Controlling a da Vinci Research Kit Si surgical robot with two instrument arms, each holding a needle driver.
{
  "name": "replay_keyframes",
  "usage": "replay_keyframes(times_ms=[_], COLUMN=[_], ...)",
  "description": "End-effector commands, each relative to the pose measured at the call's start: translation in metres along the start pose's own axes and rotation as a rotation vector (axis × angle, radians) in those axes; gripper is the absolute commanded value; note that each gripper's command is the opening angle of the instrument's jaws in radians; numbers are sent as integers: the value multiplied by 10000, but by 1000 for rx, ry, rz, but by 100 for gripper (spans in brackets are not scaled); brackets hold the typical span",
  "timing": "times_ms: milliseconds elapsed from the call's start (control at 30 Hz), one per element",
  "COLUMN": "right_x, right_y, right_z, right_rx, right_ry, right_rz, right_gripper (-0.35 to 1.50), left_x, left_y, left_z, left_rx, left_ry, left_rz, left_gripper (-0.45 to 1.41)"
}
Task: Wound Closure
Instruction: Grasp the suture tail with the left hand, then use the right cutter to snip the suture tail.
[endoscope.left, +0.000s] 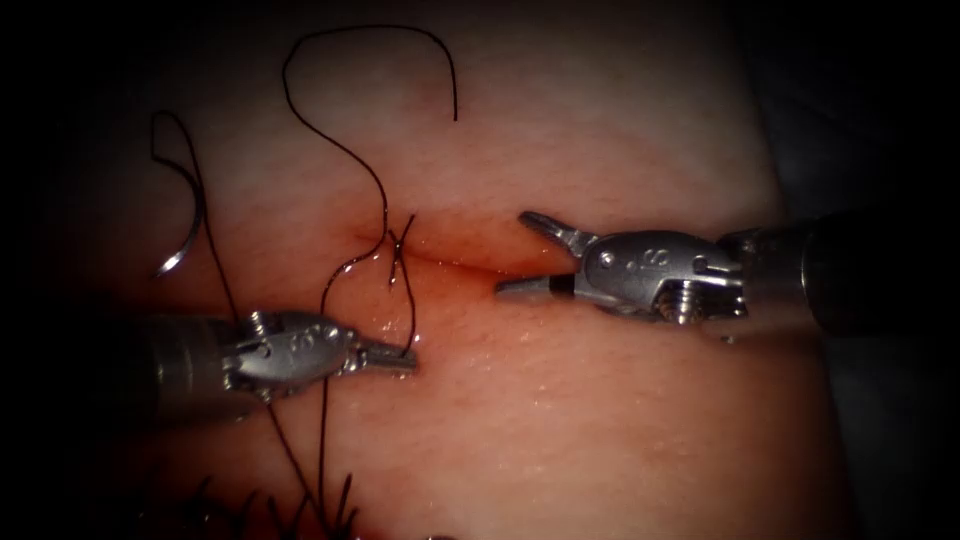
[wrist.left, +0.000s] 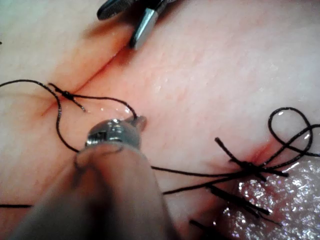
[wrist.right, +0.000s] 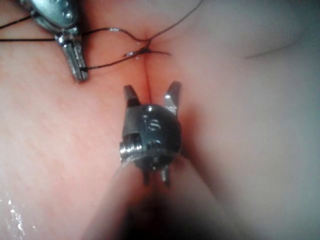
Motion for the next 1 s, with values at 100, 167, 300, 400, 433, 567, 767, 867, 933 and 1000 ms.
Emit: replay_keyframes(times_ms=[100,167,300,400,433,567,767,867,933,1000], right_x=[-1,0,2,5,6,13,18,19,21,23], right_y=[-15,-25,-38,-53,-56,-71,-78,-80,-80,-79], right_z=[10,17,29,44,48,64,79,83,85,87], right_rx=[61,115,156,162,158,142,116,97,78,64], right_ry=[38,79,140,192,210,282,320,349,368,381], right_rz=[-39,-94,-195,-315,-345,-429,-455,-452,-447,-448], right_gripper=[128,126,135,136,138,138,136,133,131,131], left_x=[7,13,18,22,23,29,33,33,33,33], left_y=[-7,-8,-6,-2,-2,-3,-3,-5,-5,-4], left_z=[-5,-13,-23,-35,-37,-50,-51,-49,-49,-49], left_rx=[-25,-53,-92,-123,-124,-127,-132,-133,-134,-134], left_ry=[-5,-4,-4,-6,-7,-10,-10,-9,-9,-9], left_rz=[-172,-237,-286,-300,-305,-305,-306,-305,-304,-304], left_gripper=[-45,-45,-45,-45,-45,-45,-45,-45,-45,-45])
